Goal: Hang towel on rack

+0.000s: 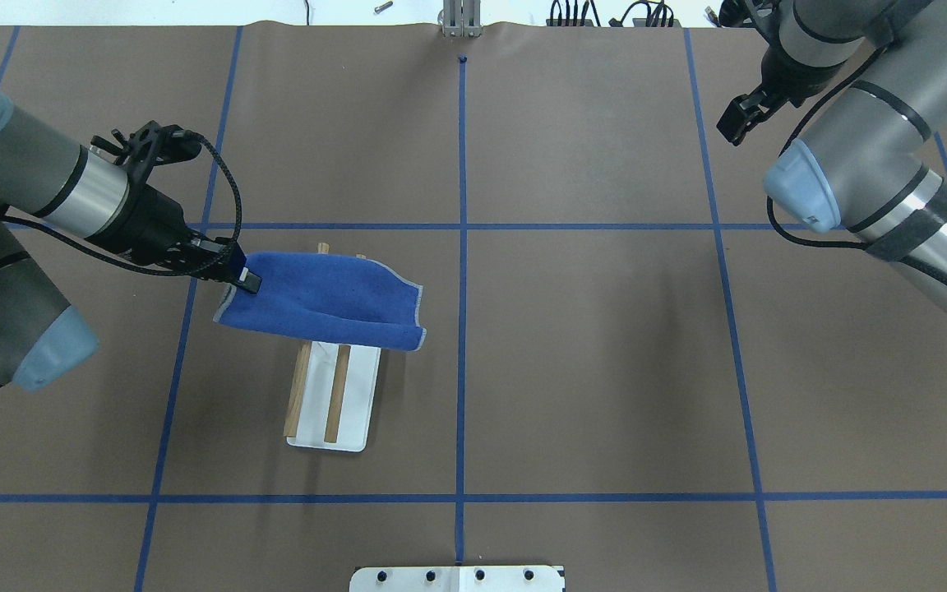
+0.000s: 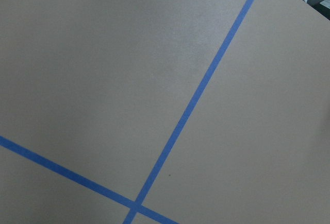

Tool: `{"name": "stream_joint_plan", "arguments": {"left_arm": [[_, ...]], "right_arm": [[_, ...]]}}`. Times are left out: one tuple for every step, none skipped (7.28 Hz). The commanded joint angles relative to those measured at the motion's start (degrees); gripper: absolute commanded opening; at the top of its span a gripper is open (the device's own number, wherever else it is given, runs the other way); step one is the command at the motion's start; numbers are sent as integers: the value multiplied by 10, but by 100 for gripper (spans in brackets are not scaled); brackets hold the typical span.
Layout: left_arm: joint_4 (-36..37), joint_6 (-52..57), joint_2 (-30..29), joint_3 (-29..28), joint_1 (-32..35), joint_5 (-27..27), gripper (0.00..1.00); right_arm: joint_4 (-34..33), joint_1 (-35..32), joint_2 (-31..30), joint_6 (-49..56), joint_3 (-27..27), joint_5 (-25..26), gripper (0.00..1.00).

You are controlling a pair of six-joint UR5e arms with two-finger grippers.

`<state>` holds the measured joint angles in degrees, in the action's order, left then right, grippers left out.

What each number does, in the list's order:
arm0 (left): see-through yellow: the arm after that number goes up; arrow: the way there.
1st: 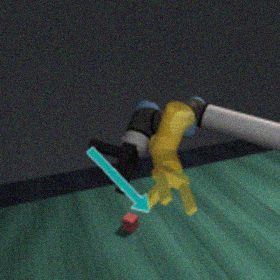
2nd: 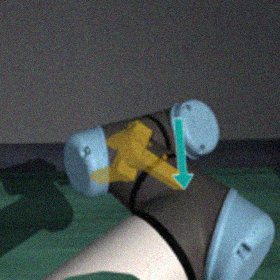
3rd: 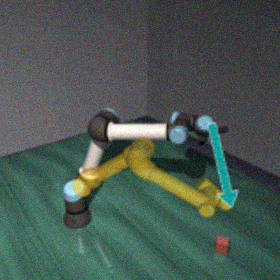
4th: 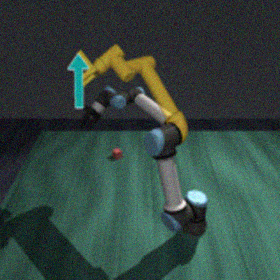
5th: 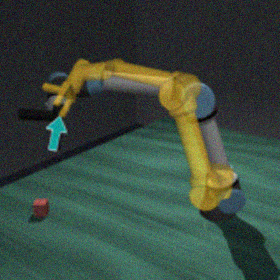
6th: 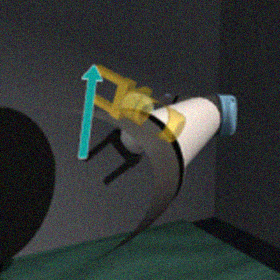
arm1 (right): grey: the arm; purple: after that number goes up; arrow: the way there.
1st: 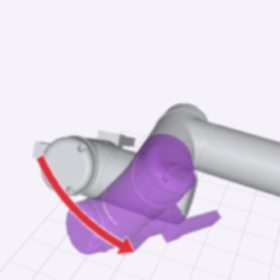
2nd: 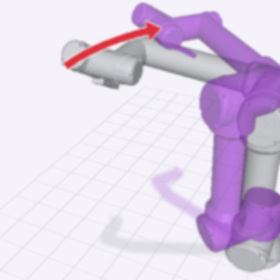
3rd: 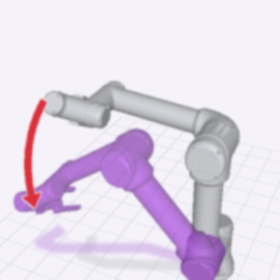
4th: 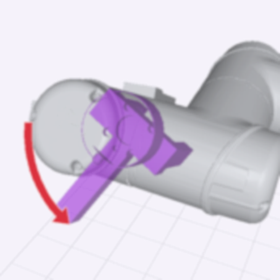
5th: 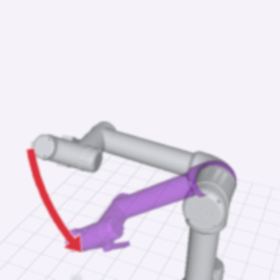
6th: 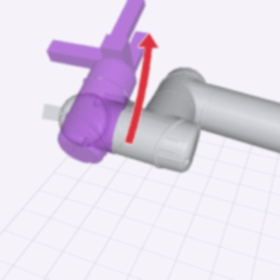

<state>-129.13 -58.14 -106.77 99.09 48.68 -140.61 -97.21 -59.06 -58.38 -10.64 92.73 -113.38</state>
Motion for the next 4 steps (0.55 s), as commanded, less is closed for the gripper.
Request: {"name": "stream_joint_plan", "arguments": {"left_arm": [[0, 24, 8, -16, 1, 4, 0], [1, 23, 6, -22, -3, 8, 37], [-2, 22, 6, -24, -2, 32, 97], [0, 23, 8, -28, -1, 49, 98]], "right_arm": [[0, -6, -5, 8, 0, -1, 100], [0, -6, -5, 9, 0, -1, 100], [0, -6, -8, 8, 0, -1, 100], [0, -8, -9, 8, 0, -1, 100]]}}
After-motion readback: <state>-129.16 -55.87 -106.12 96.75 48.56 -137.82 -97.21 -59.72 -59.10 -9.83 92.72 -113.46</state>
